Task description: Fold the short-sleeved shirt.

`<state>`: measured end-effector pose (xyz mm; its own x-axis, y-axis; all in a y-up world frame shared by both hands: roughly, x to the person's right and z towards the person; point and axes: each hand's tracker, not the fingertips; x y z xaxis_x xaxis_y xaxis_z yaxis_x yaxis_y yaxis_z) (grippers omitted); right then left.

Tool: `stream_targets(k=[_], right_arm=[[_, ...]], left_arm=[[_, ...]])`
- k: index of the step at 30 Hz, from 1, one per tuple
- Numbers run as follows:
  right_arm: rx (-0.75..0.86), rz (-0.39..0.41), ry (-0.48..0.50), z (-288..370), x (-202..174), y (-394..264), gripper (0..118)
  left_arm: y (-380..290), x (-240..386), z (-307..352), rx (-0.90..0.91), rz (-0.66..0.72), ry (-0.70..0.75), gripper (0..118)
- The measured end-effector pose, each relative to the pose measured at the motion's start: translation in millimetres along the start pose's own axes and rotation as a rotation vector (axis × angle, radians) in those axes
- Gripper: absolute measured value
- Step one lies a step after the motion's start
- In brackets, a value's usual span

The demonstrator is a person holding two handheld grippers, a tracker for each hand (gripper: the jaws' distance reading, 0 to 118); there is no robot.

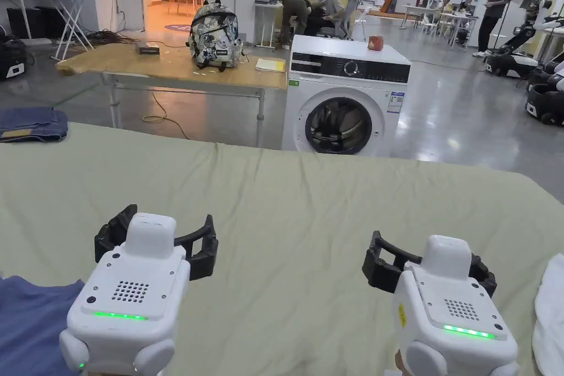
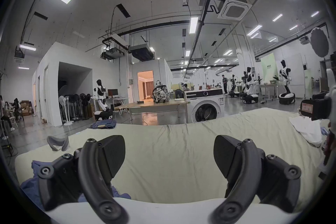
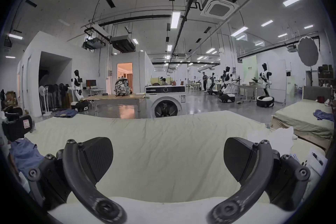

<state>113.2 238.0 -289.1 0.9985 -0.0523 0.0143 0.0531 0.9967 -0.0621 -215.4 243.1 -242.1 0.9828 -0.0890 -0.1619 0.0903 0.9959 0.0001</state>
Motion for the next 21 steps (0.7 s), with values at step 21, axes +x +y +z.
stream_targets(k=[21], right_arm=[[-0.051, 0.092, -0.024, -3.0, -2.0, -4.2, 118]], left_arm=[[-4.2, -10.0, -1.2, -0.061, 0.022, -0.005, 101]])
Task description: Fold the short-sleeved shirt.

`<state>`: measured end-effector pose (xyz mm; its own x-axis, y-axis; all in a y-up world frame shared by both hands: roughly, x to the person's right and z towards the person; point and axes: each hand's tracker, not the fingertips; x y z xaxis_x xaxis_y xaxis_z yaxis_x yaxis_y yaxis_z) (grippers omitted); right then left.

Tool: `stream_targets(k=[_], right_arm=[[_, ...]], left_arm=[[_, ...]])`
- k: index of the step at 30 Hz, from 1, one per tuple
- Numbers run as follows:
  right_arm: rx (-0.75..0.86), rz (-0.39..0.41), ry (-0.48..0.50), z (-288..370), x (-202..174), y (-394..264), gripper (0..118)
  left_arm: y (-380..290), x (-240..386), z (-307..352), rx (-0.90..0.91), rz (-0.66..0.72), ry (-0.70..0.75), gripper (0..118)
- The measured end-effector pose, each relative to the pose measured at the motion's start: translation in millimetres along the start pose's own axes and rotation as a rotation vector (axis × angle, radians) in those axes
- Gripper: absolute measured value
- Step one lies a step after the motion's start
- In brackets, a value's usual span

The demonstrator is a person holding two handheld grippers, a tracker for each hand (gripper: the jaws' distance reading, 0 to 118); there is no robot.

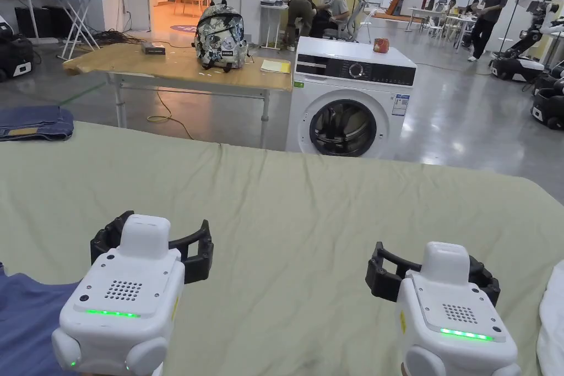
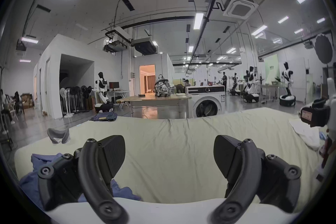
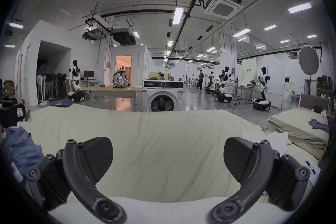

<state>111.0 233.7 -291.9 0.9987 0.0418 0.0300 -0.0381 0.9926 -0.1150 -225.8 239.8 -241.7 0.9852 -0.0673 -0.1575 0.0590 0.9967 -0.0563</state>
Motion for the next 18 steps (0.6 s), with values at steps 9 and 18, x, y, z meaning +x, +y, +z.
stream_targets(k=[9, 18], right_arm=[[-0.056, -0.554, 0.031, -1.8, 42.1, 8.7, 118], [0.079, 0.467, -0.016, -1.4, -7.8, 19.8, 118]], left_arm=[[-4.8, -47.1, -1.2, -0.002, 0.638, -0.064, 101], [7.6, 23.7, -3.5, 0.014, -0.488, 0.115, 101]])
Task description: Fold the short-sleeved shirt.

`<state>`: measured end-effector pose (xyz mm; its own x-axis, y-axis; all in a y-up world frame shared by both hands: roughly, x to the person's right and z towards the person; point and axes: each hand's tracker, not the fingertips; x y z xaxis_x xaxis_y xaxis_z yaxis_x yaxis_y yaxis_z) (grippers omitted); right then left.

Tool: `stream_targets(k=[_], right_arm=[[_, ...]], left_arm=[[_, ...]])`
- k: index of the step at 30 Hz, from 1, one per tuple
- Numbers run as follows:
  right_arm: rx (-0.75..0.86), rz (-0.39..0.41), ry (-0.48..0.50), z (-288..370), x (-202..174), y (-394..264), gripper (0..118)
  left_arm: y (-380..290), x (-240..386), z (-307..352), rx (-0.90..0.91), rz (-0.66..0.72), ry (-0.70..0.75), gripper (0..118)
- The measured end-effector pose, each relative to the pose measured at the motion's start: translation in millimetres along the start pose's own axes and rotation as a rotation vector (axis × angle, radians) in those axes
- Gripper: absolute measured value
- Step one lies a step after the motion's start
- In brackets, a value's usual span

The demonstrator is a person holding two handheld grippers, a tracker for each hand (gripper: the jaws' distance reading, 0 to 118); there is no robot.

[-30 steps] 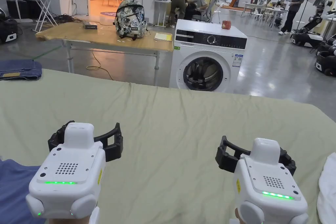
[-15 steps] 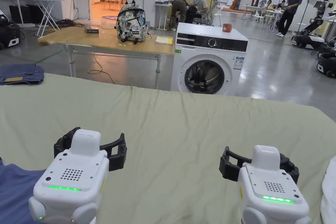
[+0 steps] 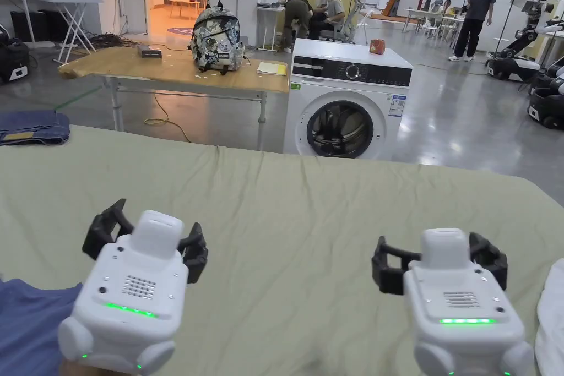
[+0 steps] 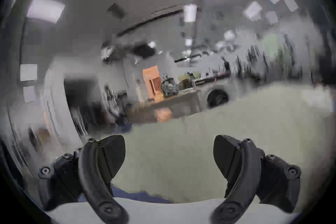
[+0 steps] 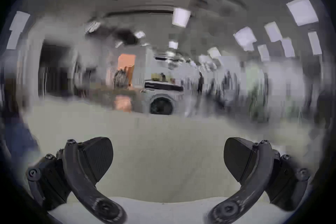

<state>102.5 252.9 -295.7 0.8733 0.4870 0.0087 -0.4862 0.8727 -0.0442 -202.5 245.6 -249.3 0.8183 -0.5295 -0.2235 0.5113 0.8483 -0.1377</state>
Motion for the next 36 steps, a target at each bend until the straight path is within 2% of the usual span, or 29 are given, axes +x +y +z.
stream_targets(k=[2, 3, 4, 6, 8, 9, 10, 11, 13, 15, 18, 21, 23, 24, 26, 29, 34, 36], right_arm=[[0.037, 0.369, -0.037, -1.1, -18.1, -4.7, 118], [0.056, 0.516, -0.044, 4.5, -23.6, -3.8, 118], [0.076, 0.615, -0.045, 5.9, -25.8, -6.8, 118], [0.115, 0.778, -0.08, 7.2, -29.1, -13.3, 118], [0.144, 0.902, -0.125, 7.6, -29.1, -19.8, 118], [0.153, 0.935, -0.151, 6.9, -30.5, -22.1, 118], [0.145, 0.926, -0.15, 4.5, -28.7, -24.6, 118], [0.136, 0.884, -0.137, 3.7, -27.4, -23.9, 118], [0.073, 0.671, -0.103, 1.6, -23.8, -15.1, 118], [-0.011, 0.369, -0.024, 1.5, -11.3, -5.3, 118], [-0.101, -0.096, 0.081, -0.6, 7.9, -3.9, 118], [-0.149, -0.464, 0.08, -1.9, 19.6, -10.4, 118], [-0.158, -0.61, 0.061, 7.6, 17.8, -14.6, 118], [-0.158, -0.638, 0.033, 9.1, 16.0, -14.8, 118], [-0.137, -0.658, 0.037, 14.1, 10.6, -14.0, 118], [-0.13, -0.617, 0.019, 17.6, 4.9, -11.3, 118], [-0.073, -0.474, 0.02, 21.3, -4.2, -3.8, 118], [-0.066, -0.468, 0.017, 23.7, -5.3, -1.2, 118]], left_arm=[[-1.5, 8.0, 1.1, 0.037, -0.177, 0.003, 101], [-2.5, 10.4, 0.5, 0.039, -0.244, 0.014, 101], [-4.6, 9.5, 0.4, 0.044, -0.302, 0.022, 101], [-11.4, 11.8, 0.1, 0.053, -0.444, 0.07, 100], [-17.8, 10.9, 1.1, 0.072, -0.518, 0.111, 101], [-19.1, 8.5, 2.2, 0.075, -0.496, 0.096, 101], [-17.3, 5.7, 3.7, 0.072, -0.471, 0.079, 100], [-13.9, 2.0, 4.9, 0.065, -0.391, 0.046, 100], [-6.6, -10.4, 6.1, 0.054, -0.132, -0.035, 100], [-2.1, -24.5, 2.6, -0.001, 0.165, -0.101, 100], [-4.7, -43.6, -1.8, -0.058, 0.525, -0.139, 100], [-18.9, -49.2, -6.7, -0.066, 0.735, -0.131, 100], [-22.0, -49.9, -7.3, -0.068, 0.777, -0.127, 100], [-21.9, -48.6, -5.6, -0.052, 0.777, -0.132, 100], [-19.4, -45.4, -2.4, -0.036, 0.761, -0.127, 100], [-13.0, -43.3, 2.6, -0.002, 0.717, -0.135, 100], [-2.7, -41.5, 10.2, 0.05, 0.583, -0.134, 100], [0.5, -38.5, 11.6, 0.045, 0.514, -0.102, 100]])
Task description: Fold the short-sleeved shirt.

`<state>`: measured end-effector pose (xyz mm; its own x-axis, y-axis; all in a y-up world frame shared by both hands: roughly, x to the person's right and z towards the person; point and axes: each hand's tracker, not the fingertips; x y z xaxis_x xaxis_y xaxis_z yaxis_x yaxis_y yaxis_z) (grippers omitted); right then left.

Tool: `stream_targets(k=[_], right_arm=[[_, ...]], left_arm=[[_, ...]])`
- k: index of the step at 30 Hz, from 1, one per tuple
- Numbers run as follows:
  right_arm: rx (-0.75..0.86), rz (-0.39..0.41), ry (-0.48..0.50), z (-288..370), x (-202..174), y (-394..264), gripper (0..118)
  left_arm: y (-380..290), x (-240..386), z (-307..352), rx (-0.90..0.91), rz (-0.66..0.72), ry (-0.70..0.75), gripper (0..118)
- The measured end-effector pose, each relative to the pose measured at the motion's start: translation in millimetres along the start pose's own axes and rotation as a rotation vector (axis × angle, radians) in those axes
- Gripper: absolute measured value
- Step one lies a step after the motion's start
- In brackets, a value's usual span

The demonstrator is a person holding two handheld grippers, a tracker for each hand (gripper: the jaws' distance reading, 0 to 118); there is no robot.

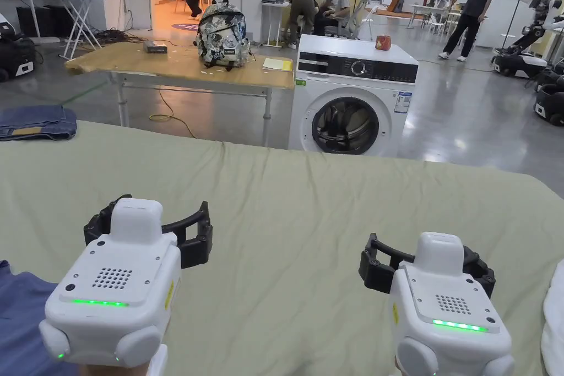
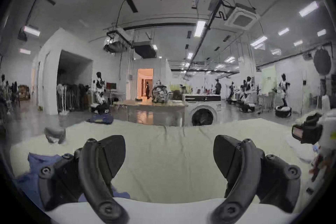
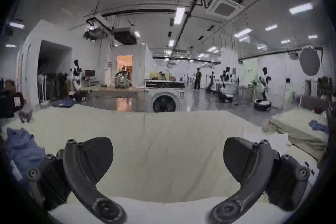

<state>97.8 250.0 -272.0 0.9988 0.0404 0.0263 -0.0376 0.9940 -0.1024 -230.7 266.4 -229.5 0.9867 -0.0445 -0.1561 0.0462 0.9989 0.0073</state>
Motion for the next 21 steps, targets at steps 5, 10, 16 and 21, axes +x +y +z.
stream_targets(k=[5, 10, 16, 21], right_arm=[[-0.01, -0.027, 0.002, 1.3, -2.4, 2.1, 99], [-0.004, -0.035, -0.007, 2.4, -2.3, 1.2, 1], [-0.002, -0.026, -0.01, 8.9, -10.4, 8.0, 0], [0.001, 0.026, 0.029, 12.2, -21.6, 11.3, 0]], left_arm=[[1.0, 2.0, 1.8, -0.023, -0.016, 0.001, 97], [-0.4, 5.5, 4.0, -0.047, -0.012, 0.026, 11], [-4.0, 1.0, -2.9, -0.15, 0.003, 0.012, 0], [-3.8, -13.7, 1.3, -0.177, 0.037, -0.005, 0]])
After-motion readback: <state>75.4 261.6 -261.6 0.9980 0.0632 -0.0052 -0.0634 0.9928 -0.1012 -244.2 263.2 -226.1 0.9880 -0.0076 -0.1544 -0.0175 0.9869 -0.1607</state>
